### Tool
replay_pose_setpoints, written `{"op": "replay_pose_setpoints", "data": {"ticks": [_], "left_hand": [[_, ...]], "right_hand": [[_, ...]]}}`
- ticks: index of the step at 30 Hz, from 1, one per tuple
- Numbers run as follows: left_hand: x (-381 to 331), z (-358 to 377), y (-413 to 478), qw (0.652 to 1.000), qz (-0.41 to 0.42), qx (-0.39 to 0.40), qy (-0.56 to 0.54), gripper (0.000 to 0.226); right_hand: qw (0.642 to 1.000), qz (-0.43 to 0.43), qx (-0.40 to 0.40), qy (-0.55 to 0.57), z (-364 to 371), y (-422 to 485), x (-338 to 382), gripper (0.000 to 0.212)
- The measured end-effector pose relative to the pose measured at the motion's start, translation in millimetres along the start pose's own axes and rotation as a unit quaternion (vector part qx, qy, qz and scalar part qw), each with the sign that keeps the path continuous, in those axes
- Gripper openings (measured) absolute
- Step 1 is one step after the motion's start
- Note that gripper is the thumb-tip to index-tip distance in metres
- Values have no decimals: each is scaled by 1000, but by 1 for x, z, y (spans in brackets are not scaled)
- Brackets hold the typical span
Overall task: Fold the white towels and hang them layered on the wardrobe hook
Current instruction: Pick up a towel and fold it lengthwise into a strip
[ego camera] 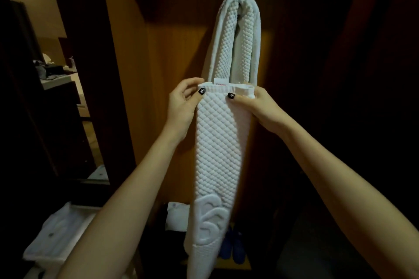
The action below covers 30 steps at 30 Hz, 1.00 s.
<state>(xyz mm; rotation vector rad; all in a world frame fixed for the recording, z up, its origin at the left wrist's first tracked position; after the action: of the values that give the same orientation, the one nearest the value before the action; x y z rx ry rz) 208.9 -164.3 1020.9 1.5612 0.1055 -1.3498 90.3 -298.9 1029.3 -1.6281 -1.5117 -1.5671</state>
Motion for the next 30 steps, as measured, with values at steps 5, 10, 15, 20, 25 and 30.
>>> {"op": "replay_pose_setpoints", "data": {"ticks": [5,10,15,20,25,30], "left_hand": [[17,0,-4,994,-41,96,-21,36],[71,-5,-38,963,-164,205,67,42],[93,-4,-51,960,-176,206,68,40],[106,10,-68,960,-175,215,44,31],[130,17,-87,960,-178,188,105,14],[128,14,-119,987,-144,44,49,7]], "right_hand": [[995,-11,-89,44,-2,4,4,27],[994,-12,-94,60,-10,10,17,16],[992,-2,-110,57,-19,14,20,12],[991,-7,-127,44,-31,13,21,14],[984,-8,-175,43,-52,6,24,24],[990,-6,-139,40,-63,-2,26,21]]}}
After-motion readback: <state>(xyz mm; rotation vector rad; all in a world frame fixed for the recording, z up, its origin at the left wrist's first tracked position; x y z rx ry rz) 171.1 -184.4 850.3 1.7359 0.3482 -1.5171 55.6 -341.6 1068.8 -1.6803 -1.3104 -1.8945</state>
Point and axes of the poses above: each hand's wrist, its own y-axis towards the middle knuckle, its own z-axis out of the palm, x = y × z, the point moved 8 cm from there along y, towards the middle knuckle, and after that the axes turned 2 degrees about x, right-handed, at the moved point
